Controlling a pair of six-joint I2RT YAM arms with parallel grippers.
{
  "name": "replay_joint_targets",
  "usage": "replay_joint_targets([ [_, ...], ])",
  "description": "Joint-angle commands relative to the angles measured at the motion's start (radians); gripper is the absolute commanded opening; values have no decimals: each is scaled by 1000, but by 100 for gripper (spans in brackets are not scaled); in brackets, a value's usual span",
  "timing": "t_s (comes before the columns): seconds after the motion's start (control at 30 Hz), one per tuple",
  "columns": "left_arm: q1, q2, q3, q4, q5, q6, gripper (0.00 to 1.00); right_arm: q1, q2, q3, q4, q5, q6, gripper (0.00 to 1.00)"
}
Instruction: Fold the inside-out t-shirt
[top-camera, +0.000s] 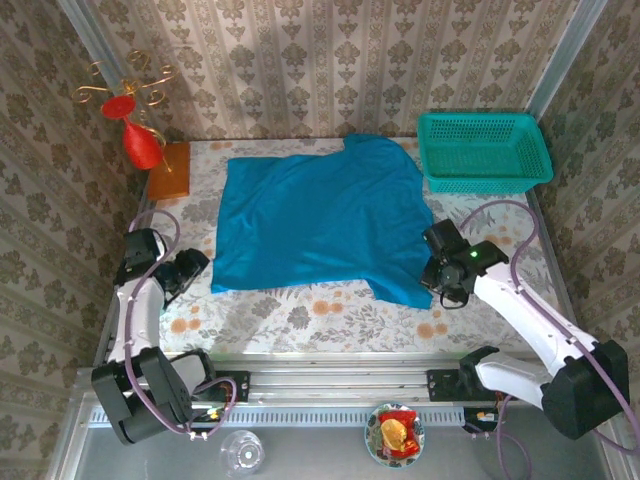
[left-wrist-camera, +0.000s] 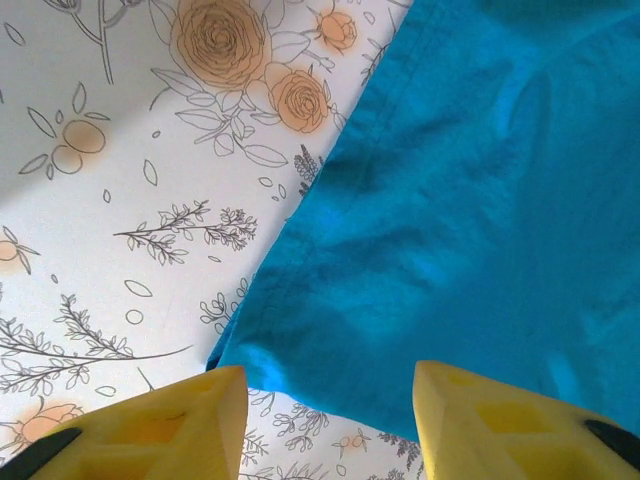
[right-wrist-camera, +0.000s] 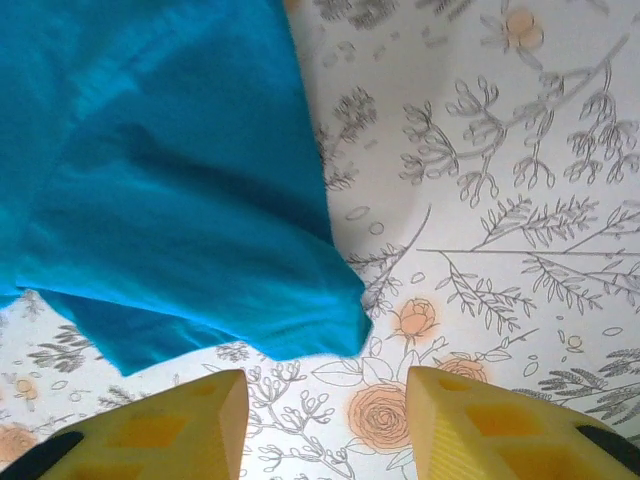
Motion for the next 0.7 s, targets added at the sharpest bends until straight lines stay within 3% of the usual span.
replay_joint_targets([
  [0.0,-28,-2,46,-22,-13,24,49,54,55,84,-41,72,-42,48],
  [0.17,-164,110,116,4,0,44,47,164,202,127,107,-139,-208,51],
  [0.27,-221,193,134,56,21,26,46,229,307,139,200,-203,-234,54],
  [0.47,-285,329,164,123,40,21,46,267,484,147,310,-229,-231,61],
  [0.67,-278,350,171,126,23,41,46,270,567,100,367,-254,-234,67],
])
